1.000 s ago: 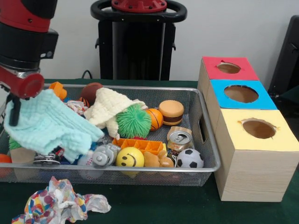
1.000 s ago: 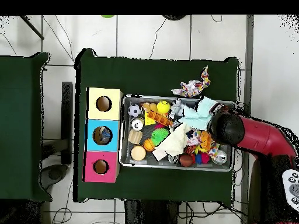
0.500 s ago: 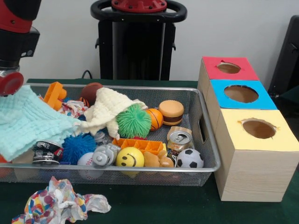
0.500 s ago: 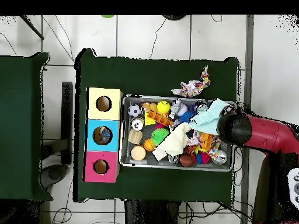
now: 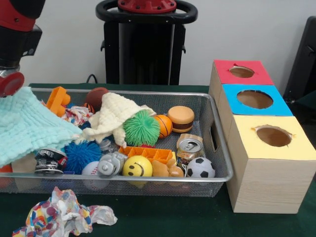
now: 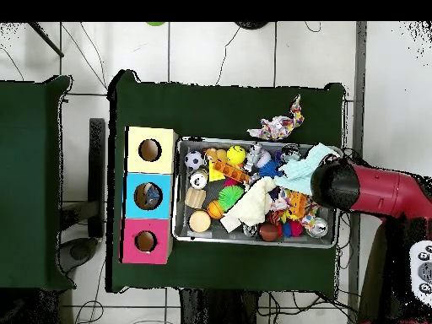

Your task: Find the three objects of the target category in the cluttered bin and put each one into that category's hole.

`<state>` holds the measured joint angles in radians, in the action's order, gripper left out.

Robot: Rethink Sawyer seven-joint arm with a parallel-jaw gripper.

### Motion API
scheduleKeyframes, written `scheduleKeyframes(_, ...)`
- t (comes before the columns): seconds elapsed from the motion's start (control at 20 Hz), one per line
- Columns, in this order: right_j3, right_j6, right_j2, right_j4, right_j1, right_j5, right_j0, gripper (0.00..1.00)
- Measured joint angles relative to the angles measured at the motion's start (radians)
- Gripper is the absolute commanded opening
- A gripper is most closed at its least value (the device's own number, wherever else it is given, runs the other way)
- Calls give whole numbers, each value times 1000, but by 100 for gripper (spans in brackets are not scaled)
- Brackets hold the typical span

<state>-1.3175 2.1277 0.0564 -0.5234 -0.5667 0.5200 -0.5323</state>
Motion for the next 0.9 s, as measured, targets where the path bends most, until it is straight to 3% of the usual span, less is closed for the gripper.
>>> scheduleKeyframes(0.4, -13, 0, 13, 5, -20, 1, 33, 0)
scheduleKeyframes(0.75, -112, 0, -64, 99, -32, -43, -43, 0)
scheduleKeyframes(0.8, -140, 0, -83, 101, -31, -72, -66, 100)
scheduleKeyframes(0.9, -144, 0, -86, 101, -31, -77, -70, 100)
